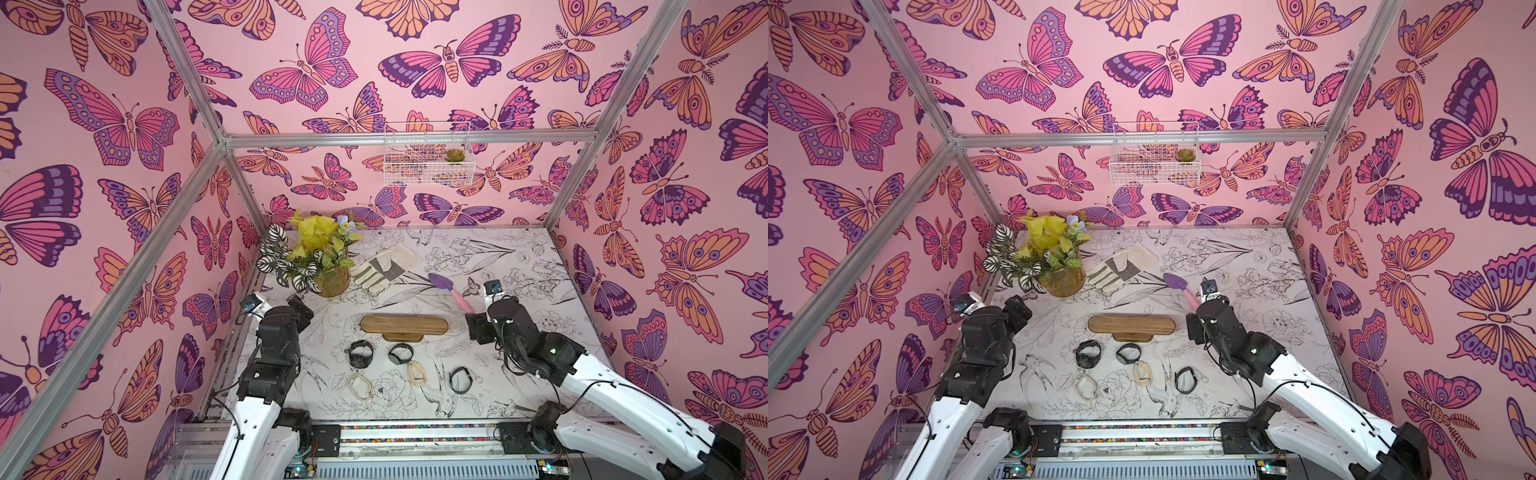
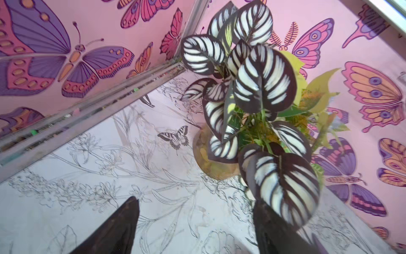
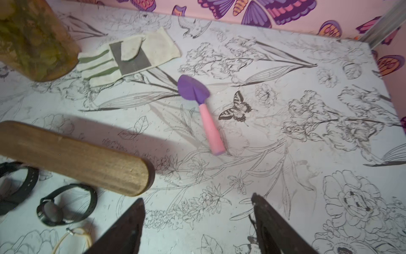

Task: Place watch on stand
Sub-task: Pick up the watch at the center of the board.

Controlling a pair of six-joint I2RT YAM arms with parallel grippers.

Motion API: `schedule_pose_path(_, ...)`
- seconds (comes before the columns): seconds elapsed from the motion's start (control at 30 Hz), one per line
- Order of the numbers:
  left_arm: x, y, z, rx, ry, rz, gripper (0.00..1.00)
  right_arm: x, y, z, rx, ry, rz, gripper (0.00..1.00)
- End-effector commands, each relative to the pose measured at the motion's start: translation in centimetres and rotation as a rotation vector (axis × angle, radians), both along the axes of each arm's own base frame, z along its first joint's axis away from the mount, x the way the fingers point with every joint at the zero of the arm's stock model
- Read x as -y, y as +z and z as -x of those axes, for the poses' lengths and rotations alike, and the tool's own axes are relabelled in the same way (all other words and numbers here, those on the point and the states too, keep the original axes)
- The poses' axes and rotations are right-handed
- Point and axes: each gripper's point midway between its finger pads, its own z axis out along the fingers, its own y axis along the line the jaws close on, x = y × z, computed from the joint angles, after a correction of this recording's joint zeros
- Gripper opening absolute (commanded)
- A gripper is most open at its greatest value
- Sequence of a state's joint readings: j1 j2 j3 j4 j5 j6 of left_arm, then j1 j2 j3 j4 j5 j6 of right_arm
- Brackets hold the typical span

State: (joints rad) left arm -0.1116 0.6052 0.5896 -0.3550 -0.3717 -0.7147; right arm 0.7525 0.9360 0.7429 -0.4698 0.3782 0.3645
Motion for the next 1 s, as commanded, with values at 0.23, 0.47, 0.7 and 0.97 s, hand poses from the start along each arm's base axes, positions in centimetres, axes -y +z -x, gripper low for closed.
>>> schedule_pose_path(0.23, 0.8, -0.6, 3.3, -0.068, -0.029, 0.094, 0.8, -4.6, -2.7, 3.0, -0.189, 0.152, 0.012, 0.73)
schedule_pose_path(0.47, 3.8, -2.5, 3.4, -0.138, -0.164, 0.21, 0.65, -10.4, -2.5, 4.2, -0.275, 0.317, -0.046, 0.73)
schedule_pose_path(0.7, 6.6, -4.0, 2.7, -0.24, -0.323, 0.228, 0.56, -16.2, -3.4, 6.5, -0.351, 0.487, -0.022, 0.69)
schedule_pose_path(0.97, 8.2, -4.9, 2.1, -0.254, -0.399, 0.273, 0.49, -21.3, -5.4, 10.2, -0.374, 0.707, 0.106, 0.6)
